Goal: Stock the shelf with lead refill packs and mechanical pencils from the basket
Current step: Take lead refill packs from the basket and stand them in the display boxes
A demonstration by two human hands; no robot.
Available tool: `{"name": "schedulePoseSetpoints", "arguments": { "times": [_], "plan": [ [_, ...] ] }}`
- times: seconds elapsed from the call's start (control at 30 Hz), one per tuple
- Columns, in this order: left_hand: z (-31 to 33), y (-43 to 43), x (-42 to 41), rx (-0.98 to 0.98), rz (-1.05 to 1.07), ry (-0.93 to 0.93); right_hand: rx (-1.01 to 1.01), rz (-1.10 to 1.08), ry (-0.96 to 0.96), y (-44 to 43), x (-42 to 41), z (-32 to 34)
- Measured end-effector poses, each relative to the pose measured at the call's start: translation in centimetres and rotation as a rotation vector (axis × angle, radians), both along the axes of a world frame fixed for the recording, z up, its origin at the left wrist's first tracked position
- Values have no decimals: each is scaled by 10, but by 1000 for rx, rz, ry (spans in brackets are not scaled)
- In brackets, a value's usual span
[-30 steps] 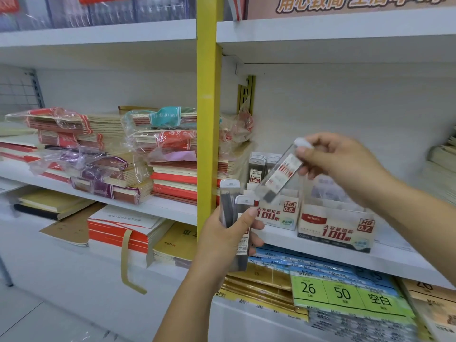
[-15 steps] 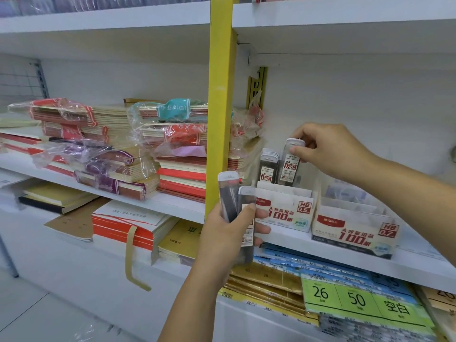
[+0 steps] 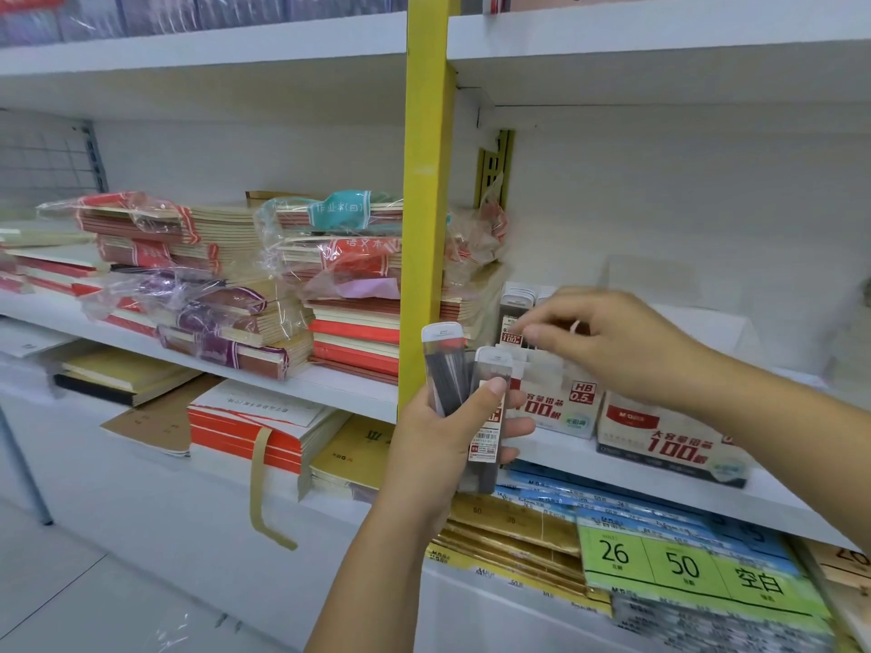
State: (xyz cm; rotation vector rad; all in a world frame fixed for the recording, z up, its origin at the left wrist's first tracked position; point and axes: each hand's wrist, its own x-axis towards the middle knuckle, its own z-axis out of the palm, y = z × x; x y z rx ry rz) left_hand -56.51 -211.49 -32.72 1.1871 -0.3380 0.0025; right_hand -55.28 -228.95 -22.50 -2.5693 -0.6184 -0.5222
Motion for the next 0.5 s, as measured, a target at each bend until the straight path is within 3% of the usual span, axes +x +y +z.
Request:
{"name": "schedulePoseSetpoints", "arguments": {
  "times": [0.1, 0.3, 0.5],
  "plan": [
    [2, -2, -3, -11, -35, -6, 106, 94, 152, 6, -14, -9],
    [1, -4, -10, -7, -151, -28, 404, 5, 156, -5, -16, -6],
    [-4, -6, -6, 23, -173, -43, 508, -31, 162, -18, -18, -1]
  ]
}}
